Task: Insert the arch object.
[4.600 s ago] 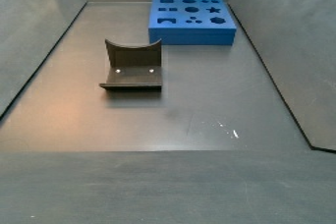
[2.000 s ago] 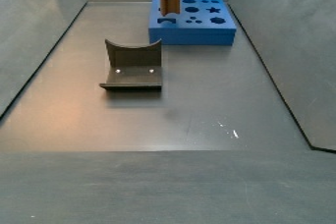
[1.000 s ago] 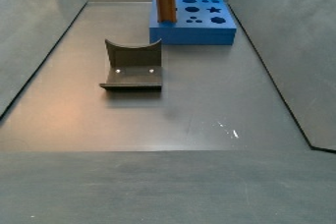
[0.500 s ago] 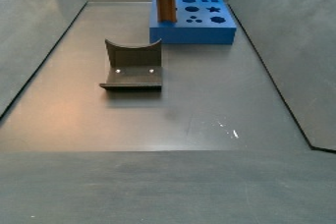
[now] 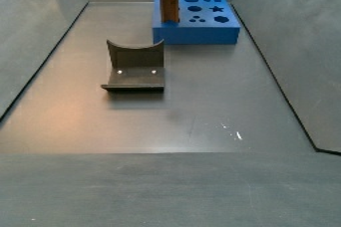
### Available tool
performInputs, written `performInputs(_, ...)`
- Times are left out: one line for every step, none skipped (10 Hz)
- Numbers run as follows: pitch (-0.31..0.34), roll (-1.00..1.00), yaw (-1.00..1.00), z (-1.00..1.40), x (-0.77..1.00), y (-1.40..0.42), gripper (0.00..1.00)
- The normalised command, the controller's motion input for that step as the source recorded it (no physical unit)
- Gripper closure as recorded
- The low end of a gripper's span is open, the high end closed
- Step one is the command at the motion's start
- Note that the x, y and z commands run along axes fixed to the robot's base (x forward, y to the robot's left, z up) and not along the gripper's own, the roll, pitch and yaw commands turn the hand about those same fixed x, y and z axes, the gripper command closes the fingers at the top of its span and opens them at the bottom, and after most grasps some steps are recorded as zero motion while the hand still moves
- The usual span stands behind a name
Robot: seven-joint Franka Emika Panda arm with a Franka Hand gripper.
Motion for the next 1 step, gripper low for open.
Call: performInputs(0.0,0.0,0.0,0.0,0.0,0.0,1.0)
